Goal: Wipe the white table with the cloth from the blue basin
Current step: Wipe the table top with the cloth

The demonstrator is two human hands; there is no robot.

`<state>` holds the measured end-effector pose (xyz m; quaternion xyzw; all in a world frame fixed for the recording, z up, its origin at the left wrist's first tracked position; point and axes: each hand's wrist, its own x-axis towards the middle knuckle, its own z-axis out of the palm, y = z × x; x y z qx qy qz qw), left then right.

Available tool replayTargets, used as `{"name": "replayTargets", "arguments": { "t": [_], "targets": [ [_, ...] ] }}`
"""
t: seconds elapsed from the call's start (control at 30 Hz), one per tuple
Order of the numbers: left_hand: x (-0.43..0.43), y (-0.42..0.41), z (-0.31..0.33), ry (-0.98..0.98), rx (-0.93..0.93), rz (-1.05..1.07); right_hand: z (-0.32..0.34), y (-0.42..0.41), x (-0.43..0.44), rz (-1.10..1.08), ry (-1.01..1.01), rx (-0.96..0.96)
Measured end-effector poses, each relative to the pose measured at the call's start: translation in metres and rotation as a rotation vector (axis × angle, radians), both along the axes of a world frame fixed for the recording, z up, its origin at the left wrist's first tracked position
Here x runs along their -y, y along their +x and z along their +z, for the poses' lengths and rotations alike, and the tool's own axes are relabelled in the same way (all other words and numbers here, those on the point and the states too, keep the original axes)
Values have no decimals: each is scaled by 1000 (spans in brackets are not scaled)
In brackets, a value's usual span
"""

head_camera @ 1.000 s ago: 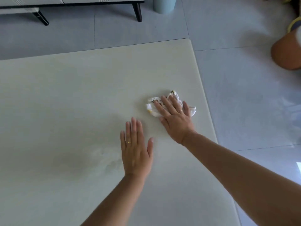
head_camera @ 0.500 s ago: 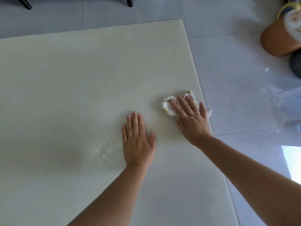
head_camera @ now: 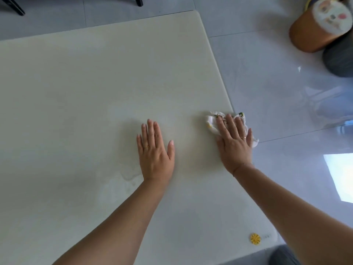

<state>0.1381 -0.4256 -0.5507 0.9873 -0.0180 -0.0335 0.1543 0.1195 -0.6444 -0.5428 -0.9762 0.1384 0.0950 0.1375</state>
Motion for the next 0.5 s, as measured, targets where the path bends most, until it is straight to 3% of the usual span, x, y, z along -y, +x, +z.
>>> {"name": "replayTargets", "arguments": {
  "t": [0.1,0.27,0.33,0.43,0.5],
  "targets": [
    [9,-50,4,-26,21,-47,0,-31,-47,-18,7,10],
    [18,-111,0,-5,-48,-151,5,-70,-25,419,-32,41],
    [17,-112,-1,36,-56,-151,5,-66,1,320,-46,11],
    [19,-112,-3,40,-65,-143,2,-65,-3,-65,12,8],
    [19,-113,-4,31,-61,-139,1,-80,-40,-115,10,20]
  ]
}}
